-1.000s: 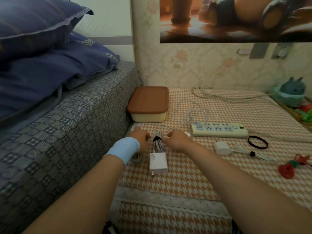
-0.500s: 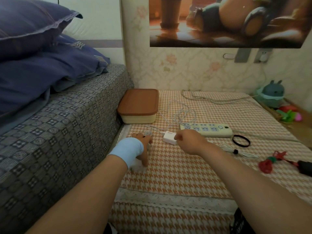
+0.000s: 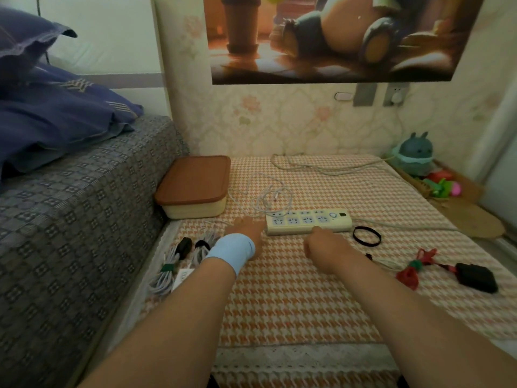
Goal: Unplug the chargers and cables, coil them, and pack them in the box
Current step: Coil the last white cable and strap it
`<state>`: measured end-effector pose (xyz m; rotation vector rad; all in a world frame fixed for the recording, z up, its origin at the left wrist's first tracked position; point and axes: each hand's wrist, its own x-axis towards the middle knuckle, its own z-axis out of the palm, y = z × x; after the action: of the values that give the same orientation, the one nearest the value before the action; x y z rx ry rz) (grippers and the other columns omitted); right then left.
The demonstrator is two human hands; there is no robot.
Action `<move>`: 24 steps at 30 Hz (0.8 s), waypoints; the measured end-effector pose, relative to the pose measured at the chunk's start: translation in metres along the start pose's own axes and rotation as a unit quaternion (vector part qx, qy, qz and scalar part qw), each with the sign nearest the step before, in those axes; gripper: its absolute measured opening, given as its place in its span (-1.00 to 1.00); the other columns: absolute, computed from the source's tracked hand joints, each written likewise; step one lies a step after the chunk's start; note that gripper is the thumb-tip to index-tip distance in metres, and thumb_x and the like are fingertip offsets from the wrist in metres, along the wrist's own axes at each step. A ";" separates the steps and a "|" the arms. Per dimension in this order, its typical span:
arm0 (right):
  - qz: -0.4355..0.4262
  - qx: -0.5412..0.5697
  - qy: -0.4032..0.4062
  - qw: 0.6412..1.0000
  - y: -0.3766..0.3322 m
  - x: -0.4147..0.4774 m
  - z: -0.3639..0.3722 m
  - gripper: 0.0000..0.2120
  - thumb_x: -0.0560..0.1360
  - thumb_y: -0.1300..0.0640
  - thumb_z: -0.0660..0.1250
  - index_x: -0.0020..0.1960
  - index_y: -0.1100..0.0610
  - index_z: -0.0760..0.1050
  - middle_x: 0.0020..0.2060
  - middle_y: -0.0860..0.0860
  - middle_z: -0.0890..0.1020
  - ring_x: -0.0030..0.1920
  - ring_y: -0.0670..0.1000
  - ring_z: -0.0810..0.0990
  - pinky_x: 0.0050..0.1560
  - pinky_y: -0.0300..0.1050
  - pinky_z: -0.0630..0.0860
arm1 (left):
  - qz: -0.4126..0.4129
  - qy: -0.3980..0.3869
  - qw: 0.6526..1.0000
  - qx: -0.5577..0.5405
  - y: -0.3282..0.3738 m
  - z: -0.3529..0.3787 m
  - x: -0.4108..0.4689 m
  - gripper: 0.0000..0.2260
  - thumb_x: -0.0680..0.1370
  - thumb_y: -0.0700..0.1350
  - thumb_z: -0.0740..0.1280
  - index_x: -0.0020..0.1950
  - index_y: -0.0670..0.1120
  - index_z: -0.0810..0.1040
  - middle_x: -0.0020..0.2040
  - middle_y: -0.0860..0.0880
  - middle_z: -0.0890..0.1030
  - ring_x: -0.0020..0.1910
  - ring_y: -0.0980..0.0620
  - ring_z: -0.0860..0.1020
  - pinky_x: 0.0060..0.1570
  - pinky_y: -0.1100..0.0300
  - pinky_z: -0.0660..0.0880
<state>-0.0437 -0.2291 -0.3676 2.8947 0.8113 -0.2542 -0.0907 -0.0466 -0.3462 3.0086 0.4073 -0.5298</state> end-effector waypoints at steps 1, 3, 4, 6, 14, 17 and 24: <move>0.014 -0.014 0.002 1.000 0.006 0.000 0.000 -0.80 0.59 0.32 0.21 -0.10 0.07 0.51 0.00 0.06 0.45 -0.17 0.06 0.46 -0.07 -0.01 0.51 | -0.001 -0.012 1.000 0.013 -0.001 0.001 0.003 -0.41 0.63 -0.16 0.20 0.60 0.08 0.02 0.61 -0.07 -0.03 0.56 -0.19 -0.01 0.46 -0.19 0.18; 0.040 -0.031 0.009 0.999 0.020 0.001 0.000 -0.77 0.58 0.29 0.19 -0.20 0.06 0.43 -0.12 0.03 0.46 -0.26 0.02 0.43 -0.09 -0.04 0.48 | 0.000 -0.029 0.999 0.022 -0.004 0.005 0.009 -0.40 0.64 -0.15 0.21 0.60 0.07 0.01 0.60 -0.10 0.02 0.55 -0.20 0.07 0.46 -0.17 0.20; 0.050 -0.035 0.011 0.998 0.025 0.002 -0.001 -0.82 0.59 0.26 0.20 -0.13 0.05 0.48 -0.08 0.03 0.50 -0.19 0.04 0.48 0.01 0.00 0.49 | -0.003 -0.031 0.999 0.016 -0.006 0.006 0.011 -0.41 0.63 -0.15 0.22 0.60 0.07 0.03 0.59 -0.12 0.07 0.52 -0.22 0.13 0.43 -0.15 0.26; 0.049 -0.018 0.016 0.998 0.030 0.007 -0.003 -0.76 0.61 0.19 0.21 0.19 -0.01 0.56 0.13 0.04 0.55 0.12 0.11 0.53 0.33 0.16 0.37 | -0.003 -0.018 1.000 0.004 -0.008 0.006 0.013 -0.45 0.63 -0.09 0.24 0.58 0.07 0.11 0.54 -0.12 0.19 0.45 -0.21 0.28 0.34 -0.11 0.39; -0.088 0.306 -0.009 0.948 -0.014 -0.002 -0.017 -0.47 0.58 0.33 0.20 0.51 0.02 0.34 0.45 0.05 0.43 0.40 0.10 0.44 0.18 0.00 0.47 | 0.139 0.004 0.990 -0.018 0.006 -0.004 -0.012 -0.43 0.47 0.02 0.47 0.46 -0.01 0.42 0.39 -0.05 0.45 0.27 -0.10 0.48 0.21 0.04 0.48; -0.117 0.345 -0.042 0.930 -0.024 -0.008 -0.020 -0.63 0.62 0.29 0.19 0.37 0.02 0.46 0.19 0.04 0.57 0.12 0.07 0.57 -0.01 -0.01 0.51 | 0.193 -0.020 0.980 -0.055 0.014 0.000 -0.025 -0.41 0.44 0.01 0.51 0.43 -0.03 0.44 0.37 -0.04 0.47 0.27 -0.10 0.48 0.25 0.01 0.45; -0.106 0.313 -0.114 0.937 -0.024 -0.021 -0.011 -0.58 0.58 -0.07 0.29 0.43 -0.10 0.43 0.23 0.03 0.58 0.07 0.04 0.58 0.07 -0.02 0.53 | 0.145 0.076 0.968 -0.189 -0.008 -0.001 -0.039 -0.76 0.53 -0.31 0.30 0.07 -0.04 0.65 0.15 -0.03 0.64 0.07 0.03 0.57 0.13 0.14 0.52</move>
<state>-0.0724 -0.2178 -0.3542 3.2285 1.1723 -1.0229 -0.1284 -0.0482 -0.3321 2.6754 0.0581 -0.1724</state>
